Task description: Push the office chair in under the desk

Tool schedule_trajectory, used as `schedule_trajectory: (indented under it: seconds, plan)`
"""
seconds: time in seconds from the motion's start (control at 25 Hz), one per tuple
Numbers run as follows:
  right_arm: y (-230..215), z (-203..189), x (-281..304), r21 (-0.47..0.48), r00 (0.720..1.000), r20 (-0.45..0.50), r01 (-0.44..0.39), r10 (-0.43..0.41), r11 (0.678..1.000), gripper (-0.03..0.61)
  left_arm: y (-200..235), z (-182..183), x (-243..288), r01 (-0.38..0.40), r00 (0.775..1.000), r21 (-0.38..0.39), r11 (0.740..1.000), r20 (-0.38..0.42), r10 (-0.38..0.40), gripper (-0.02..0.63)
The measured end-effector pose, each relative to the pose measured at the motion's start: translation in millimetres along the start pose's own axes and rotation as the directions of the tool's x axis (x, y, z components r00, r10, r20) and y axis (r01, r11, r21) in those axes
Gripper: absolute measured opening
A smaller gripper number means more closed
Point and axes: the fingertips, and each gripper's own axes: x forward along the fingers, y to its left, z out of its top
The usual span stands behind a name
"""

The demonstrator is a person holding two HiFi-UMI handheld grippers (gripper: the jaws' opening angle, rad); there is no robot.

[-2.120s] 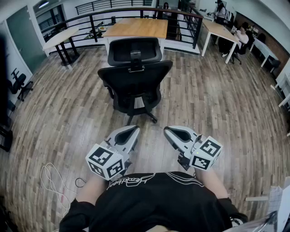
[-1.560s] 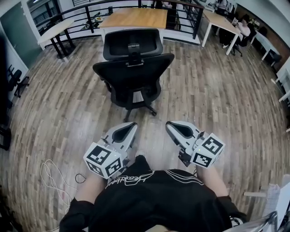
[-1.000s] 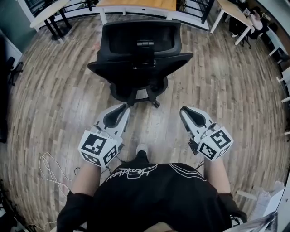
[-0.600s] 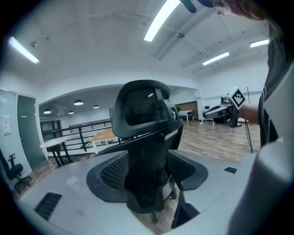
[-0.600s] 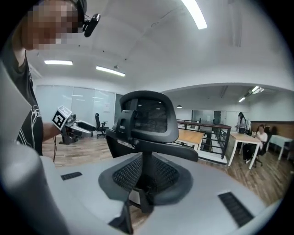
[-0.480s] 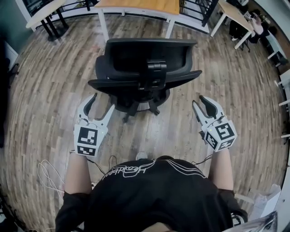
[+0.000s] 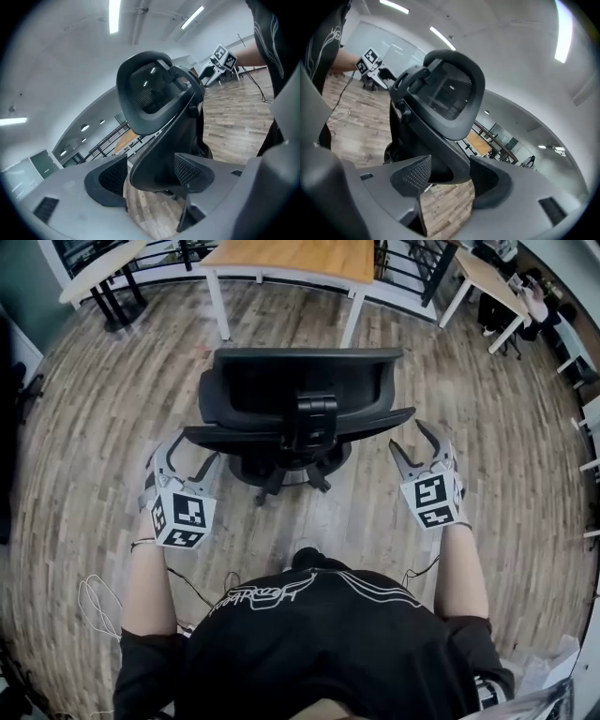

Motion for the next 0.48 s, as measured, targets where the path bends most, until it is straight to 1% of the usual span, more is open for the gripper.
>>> schedule_trajectory:
  seconds: [0.08, 0.16, 0.2, 0.28, 0.36, 0.48]
  plan:
    - [-4, -11, 14, -0.109, 0.999, -0.052, 0.003, -0.009, 0.994, 0.264, 0, -5, 7, -0.003, 0.999, 0.048, 0.999, -0.035, 0.005, 0.29]
    - [-8, -17, 25, -0.205, 0.996, -0.082, 0.01, -0.027, 0.979, 0.264, -1, -8, 12, -0.004, 0.998, 0.098, 0.995, -0.062, 0.01, 0.29]
    - [-10, -18, 29, -0.222, 0.996, -0.079, 0.014, -0.032, 0.975, 0.264, -2, -10, 14, -0.006, 0.997, 0.114, 0.994, -0.071, 0.014, 0.29]
    - [-13, -18, 36, -0.221, 0.998, -0.061, 0.013, -0.027, 0.975, 0.264, -4, -12, 19, -0.01, 0.997, 0.122, 0.993, -0.08, 0.019, 0.29]
    - [-13, -18, 42, -0.232, 0.999, -0.049, 0.002, -0.014, 0.973, 0.264, -4, -14, 23, -0.006, 0.996, 0.124, 0.992, -0.091, 0.017, 0.29]
    - [-12, -19, 50, -0.266, 0.999, -0.045, -0.017, 0.005, 0.964, 0.262, -3, -15, 30, -0.007, 0.993, 0.155, 0.988, -0.112, 0.024, 0.29]
